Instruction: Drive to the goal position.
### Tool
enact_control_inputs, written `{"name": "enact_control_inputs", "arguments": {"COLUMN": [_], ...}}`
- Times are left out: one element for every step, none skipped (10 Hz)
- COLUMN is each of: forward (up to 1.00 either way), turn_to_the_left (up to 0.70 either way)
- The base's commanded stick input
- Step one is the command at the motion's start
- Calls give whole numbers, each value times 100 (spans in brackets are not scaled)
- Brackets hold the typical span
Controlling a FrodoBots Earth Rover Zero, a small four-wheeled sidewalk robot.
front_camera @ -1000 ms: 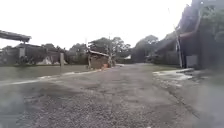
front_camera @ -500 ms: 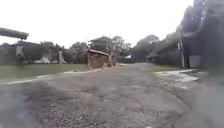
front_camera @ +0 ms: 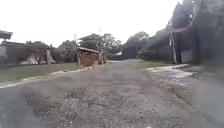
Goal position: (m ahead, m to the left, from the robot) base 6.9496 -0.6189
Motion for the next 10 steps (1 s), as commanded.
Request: {"name": "enact_control_inputs", "arguments": {"forward": [70,70,70,70,70,70,70,70,70,70], "turn_to_the_left": [0,0,0,0,0,0,0,0,0,0]}}
